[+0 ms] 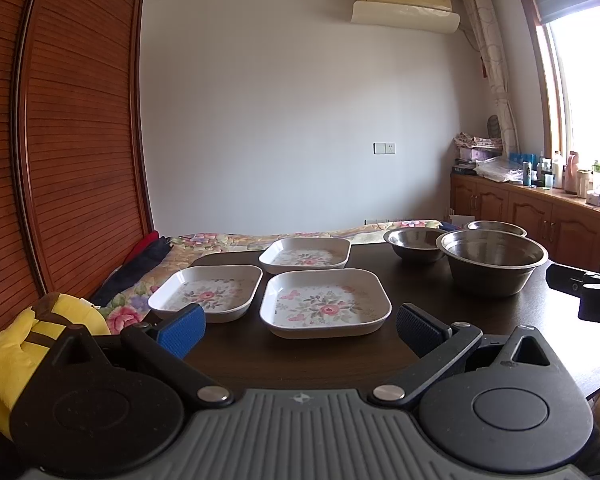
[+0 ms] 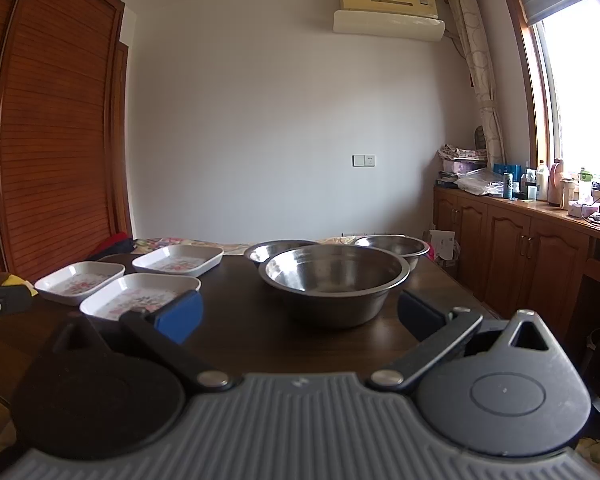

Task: Organize plates and bowls

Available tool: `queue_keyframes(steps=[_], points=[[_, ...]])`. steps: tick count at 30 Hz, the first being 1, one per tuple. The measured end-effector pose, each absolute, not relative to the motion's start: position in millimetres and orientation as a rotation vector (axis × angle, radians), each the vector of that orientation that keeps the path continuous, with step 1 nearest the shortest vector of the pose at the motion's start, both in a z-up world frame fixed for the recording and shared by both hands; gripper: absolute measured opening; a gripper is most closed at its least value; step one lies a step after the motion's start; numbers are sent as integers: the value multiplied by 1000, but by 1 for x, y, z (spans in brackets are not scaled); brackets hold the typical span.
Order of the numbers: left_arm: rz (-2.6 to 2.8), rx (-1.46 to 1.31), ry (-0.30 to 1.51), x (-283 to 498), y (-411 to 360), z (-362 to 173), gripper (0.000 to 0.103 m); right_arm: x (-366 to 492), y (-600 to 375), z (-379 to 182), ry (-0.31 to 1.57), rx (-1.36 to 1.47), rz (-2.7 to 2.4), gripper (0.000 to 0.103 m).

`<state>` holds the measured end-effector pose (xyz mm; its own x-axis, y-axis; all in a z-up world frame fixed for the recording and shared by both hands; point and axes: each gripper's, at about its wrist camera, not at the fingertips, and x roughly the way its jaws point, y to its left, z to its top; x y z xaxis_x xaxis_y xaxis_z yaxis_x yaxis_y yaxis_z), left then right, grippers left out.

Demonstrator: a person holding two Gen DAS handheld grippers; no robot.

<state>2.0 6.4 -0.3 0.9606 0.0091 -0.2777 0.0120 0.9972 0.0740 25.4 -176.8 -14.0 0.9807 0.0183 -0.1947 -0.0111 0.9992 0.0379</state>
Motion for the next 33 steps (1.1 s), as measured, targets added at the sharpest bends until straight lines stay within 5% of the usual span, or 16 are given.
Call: queue_keyframes(steps=[33], points=[[3,81,310,8,9,-7,103,24,-183,-14,191,40,12,103]])
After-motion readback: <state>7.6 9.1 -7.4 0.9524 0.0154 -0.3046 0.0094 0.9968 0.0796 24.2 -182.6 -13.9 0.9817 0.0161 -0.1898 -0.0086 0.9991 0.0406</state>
